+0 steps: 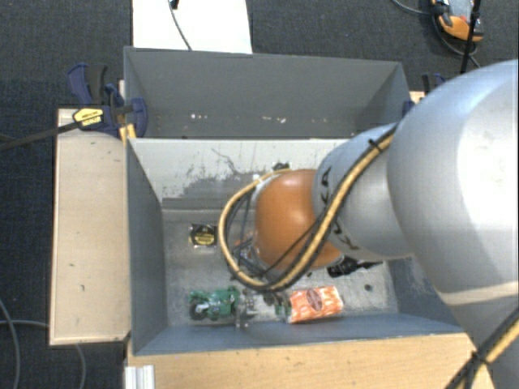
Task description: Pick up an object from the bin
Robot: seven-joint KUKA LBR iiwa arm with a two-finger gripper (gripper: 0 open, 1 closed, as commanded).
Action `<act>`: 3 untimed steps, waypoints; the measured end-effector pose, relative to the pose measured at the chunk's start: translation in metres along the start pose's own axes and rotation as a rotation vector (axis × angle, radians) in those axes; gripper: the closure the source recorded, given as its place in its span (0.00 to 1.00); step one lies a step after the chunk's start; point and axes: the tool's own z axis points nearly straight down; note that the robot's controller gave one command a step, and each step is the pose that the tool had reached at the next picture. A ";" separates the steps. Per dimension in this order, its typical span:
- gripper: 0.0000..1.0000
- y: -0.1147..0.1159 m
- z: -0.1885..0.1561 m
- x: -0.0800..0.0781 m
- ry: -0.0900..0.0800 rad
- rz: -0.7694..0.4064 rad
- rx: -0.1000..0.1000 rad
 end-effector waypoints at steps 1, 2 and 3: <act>1.00 0.016 -0.002 -0.009 0.002 -0.401 0.000; 1.00 0.016 -0.002 -0.009 0.002 -0.399 0.000; 1.00 0.022 -0.111 -0.020 0.003 -0.372 0.000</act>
Offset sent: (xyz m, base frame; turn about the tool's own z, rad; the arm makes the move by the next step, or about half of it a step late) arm 0.0000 0.0000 0.0000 0.0000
